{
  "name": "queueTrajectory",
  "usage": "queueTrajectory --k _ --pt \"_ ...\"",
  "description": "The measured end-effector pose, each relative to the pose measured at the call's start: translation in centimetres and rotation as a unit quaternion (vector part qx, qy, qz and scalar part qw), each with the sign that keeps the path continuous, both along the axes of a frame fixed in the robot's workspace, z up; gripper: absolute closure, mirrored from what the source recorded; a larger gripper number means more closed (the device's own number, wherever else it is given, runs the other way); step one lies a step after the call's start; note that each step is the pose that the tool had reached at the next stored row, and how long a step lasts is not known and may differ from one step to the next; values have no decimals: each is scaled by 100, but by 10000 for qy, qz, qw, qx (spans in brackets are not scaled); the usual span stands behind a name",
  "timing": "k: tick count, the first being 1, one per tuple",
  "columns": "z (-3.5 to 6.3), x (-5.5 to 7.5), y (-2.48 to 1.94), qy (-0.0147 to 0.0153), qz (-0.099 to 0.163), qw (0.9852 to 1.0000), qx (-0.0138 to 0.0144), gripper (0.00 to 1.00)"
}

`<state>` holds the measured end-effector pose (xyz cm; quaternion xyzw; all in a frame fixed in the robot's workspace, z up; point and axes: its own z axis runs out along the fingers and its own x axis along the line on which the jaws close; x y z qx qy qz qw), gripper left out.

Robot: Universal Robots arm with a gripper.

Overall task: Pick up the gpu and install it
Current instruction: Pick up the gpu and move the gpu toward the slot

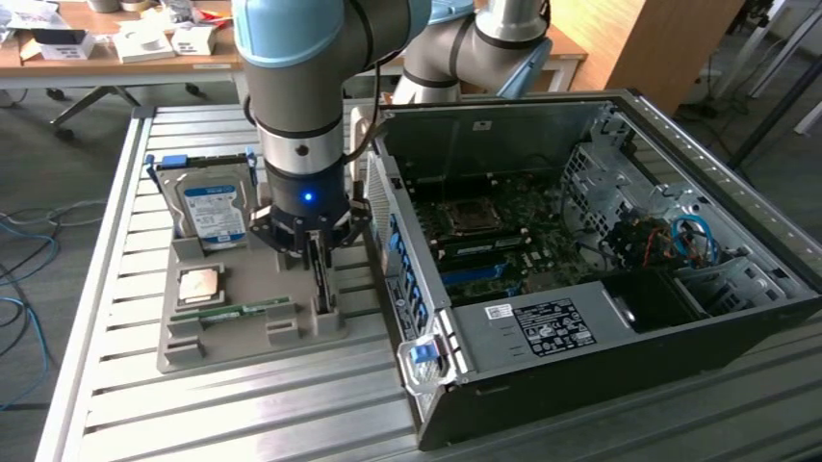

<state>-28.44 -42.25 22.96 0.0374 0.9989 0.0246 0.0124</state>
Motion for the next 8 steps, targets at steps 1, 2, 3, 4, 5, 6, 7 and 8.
queueTrajectory --k 1,2,3,4,5,6,7,8 --pt "0 0 0 0 0 10000 0 67" --pt "0 0 0 0 0 10000 0 67" --pt "0 0 0 0 0 10000 0 67" --pt "0 0 0 0 0 10000 0 67" --pt "0 0 0 0 0 10000 0 67" --pt "0 0 0 0 0 10000 0 67" --pt "0 0 0 0 0 10000 0 67" --pt "0 0 0 0 0 10000 0 67"
